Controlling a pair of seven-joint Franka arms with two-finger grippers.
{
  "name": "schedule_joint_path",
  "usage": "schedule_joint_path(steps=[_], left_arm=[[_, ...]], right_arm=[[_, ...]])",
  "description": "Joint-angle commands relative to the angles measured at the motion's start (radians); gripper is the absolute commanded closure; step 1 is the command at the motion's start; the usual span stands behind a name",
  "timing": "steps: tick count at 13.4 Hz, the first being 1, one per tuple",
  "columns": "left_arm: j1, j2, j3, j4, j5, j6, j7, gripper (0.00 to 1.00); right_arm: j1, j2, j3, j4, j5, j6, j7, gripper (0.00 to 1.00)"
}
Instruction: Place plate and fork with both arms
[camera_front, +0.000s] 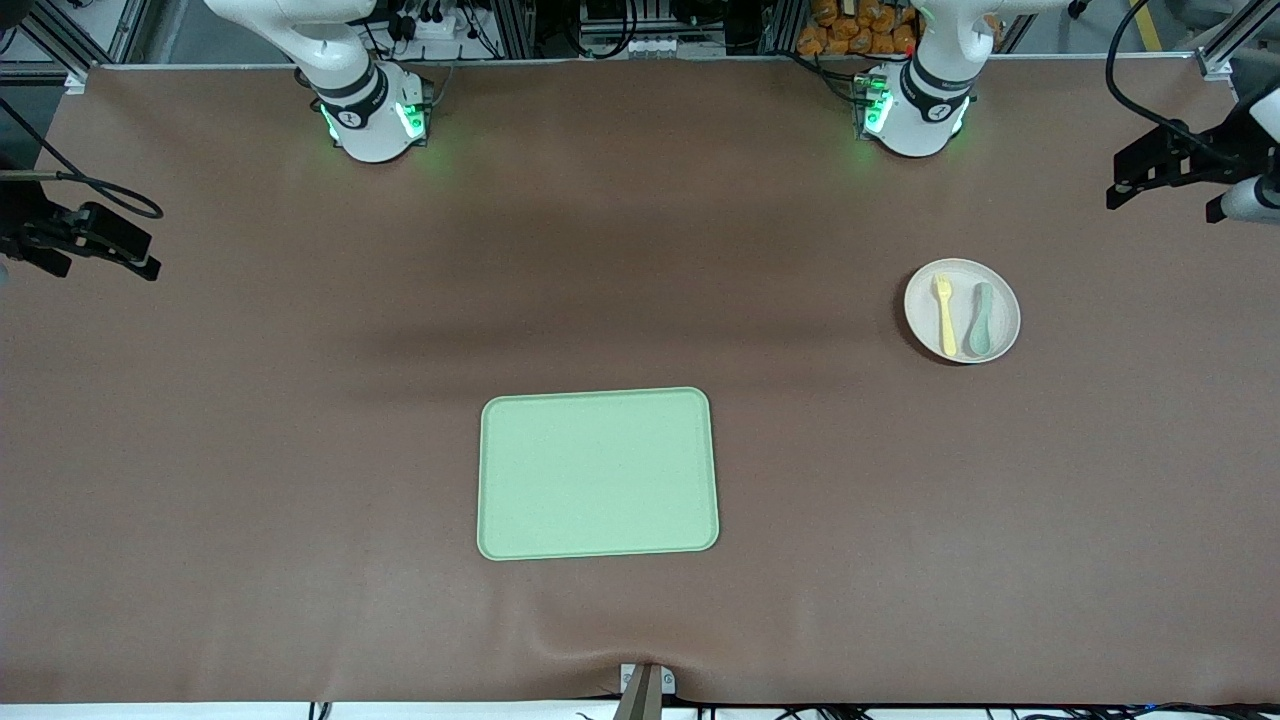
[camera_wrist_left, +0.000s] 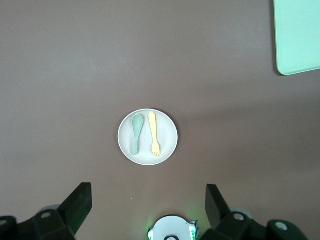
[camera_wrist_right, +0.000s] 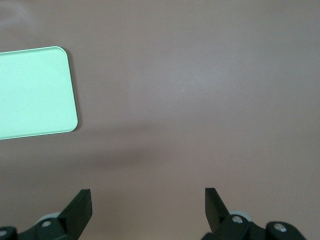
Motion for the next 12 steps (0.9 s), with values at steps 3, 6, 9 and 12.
schedule_joint_path(steps=[3,6,9,12], left_arm=[[0.050,0.023,0.008,-0.016,-0.013,-0.018,-0.005,0.00],[0.078,0.075,0.008,-0.093,-0.009,-0.017,-0.010,0.00],[0.146,0.146,0.008,-0.211,-0.001,-0.003,0.010,0.00],[0.200,0.215,0.008,-0.358,0.060,0.141,0.010,0.00]], right_arm=[[0.001,0.007,-0.003,0.021,-0.006,-0.013,0.007,0.00],[0.000,0.007,-0.003,0.019,-0.006,-0.016,0.007,0.00],[0.000,0.007,-0.003,0.021,-0.006,-0.015,0.007,0.00],[0.000,0.007,-0.003,0.019,-0.006,-0.016,0.007,0.00]])
